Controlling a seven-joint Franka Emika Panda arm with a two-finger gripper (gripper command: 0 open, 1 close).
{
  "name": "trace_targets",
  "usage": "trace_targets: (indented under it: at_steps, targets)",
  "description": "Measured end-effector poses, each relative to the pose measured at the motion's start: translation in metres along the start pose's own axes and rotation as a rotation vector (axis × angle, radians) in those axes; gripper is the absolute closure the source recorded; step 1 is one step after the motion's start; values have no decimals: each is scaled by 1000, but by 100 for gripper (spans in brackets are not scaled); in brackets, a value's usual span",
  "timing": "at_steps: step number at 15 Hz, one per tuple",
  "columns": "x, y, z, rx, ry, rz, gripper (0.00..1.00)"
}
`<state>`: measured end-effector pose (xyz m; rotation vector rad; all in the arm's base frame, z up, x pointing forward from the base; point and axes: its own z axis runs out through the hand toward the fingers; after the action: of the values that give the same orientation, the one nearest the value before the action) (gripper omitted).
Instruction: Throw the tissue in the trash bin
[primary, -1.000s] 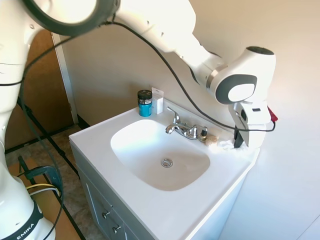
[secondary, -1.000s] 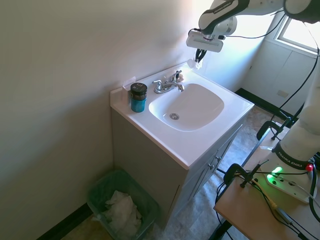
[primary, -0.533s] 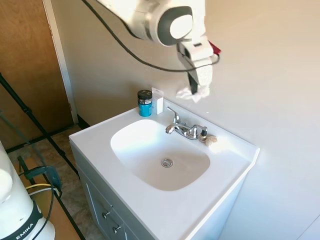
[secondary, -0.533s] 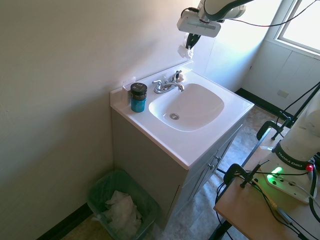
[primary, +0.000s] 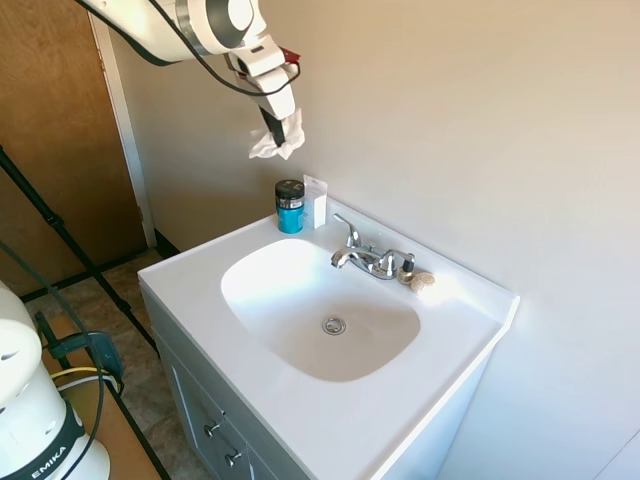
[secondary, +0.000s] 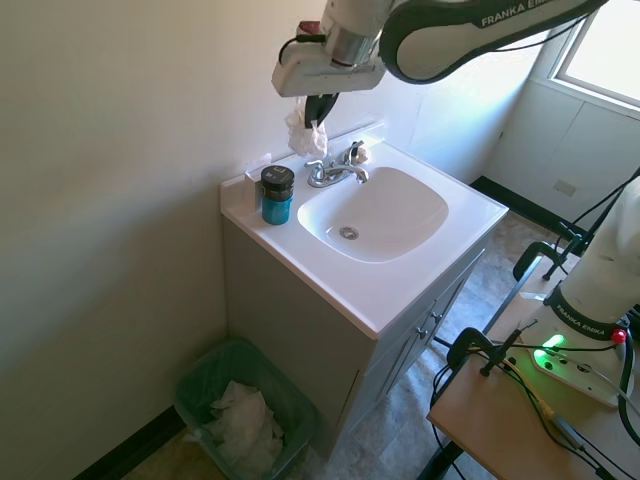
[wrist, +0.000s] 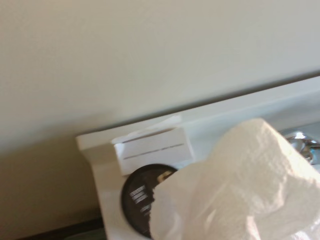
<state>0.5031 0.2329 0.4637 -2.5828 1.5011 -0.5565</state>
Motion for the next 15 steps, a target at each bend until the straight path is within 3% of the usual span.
trace_targets:
  at_steps: [6, 11, 15]
  targets:
    - [-102, -60, 58, -77, 43, -149, 100]
    - [-156, -68, 114, -168, 20, -230, 100]
    - [-176, -67, 132, -224, -42, -271, 100]
